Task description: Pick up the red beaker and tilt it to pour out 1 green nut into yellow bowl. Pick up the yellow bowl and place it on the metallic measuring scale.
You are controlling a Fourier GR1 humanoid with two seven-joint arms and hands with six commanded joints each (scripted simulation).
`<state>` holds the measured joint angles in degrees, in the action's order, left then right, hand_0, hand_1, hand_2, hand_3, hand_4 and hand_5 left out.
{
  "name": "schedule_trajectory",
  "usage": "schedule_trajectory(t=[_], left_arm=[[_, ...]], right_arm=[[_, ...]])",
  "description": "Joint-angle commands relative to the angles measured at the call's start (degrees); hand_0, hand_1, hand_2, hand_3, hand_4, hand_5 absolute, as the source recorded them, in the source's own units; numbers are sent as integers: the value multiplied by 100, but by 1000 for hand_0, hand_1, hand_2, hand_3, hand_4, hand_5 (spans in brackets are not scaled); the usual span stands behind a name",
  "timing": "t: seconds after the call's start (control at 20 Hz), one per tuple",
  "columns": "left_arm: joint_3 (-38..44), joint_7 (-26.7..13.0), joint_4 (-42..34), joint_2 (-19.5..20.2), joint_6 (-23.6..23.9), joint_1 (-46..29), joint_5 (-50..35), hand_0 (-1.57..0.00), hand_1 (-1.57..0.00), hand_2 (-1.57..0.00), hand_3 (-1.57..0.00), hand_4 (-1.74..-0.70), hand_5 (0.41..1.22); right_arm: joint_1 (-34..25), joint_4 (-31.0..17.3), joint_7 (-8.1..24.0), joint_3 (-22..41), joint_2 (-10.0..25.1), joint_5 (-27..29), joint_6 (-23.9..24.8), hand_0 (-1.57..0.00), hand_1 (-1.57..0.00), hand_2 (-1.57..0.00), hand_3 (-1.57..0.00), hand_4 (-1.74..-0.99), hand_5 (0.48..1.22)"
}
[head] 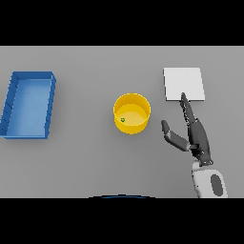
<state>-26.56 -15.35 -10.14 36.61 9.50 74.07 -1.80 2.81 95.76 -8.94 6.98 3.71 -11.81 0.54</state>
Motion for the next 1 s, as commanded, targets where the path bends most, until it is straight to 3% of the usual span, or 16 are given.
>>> schedule_trajectory(t=[0.0,0.15,0.25,0.45,0.6,0.8,0.85,0.95], left_arm=[[42,-121,-200,50,97,-221,-156,-1571,-1571,-1571,-1462,-1741,1221],[140,-407,-1089,122,462,-1050,-705,-1571,-1571,-1571,-1374,-1741,1221],[111,-689,-1879,252,782,-1692,-979,-1571,-1571,-1571,-1379,-1741,1221],[-18,-1285,-3465,551,1432,-2783,-1412,-1571,-1571,-1571,-1396,-1741,1221],[-219,-1703,-4238,678,1788,-3342,-1603,-1571,-1571,-1571,-1383,-1741,1221],[-491,-1955,-4856,914,1804,-3752,-2033,-1571,-1571,-1571,-1366,-1735,955],[-647,-1955,-4965,995,1659,-3783,-2136,-1571,-1571,-1571,-1407,-1661,888],[-791,-1767,-5383,1242,1374,-3934,-2226,-1571,-1545,-1489,-1238,-1311,774]], right_arm=[[58,25,-51,31,26,-74,15,1,1,1,1,-1188,696],[37,-61,-18,20,26,-103,39,1,1,1,1,-1194,703],[89,-52,-170,40,36,-111,23,1,1,1,1,-1202,709],[3,-164,-112,-22,78,-105,39,1,1,1,1,-1201,696],[67,-114,-60,39,23,-130,39,1,1,1,1,-1186,687],[-12,-73,43,-44,65,-24,16,1,1,1,1,-1168,679],[2,-78,-12,-6,52,-42,4,1,1,1,1,-1165,678],[-55,-66,99,3,41,-124,82,1,1,1,1,-1163,671]])
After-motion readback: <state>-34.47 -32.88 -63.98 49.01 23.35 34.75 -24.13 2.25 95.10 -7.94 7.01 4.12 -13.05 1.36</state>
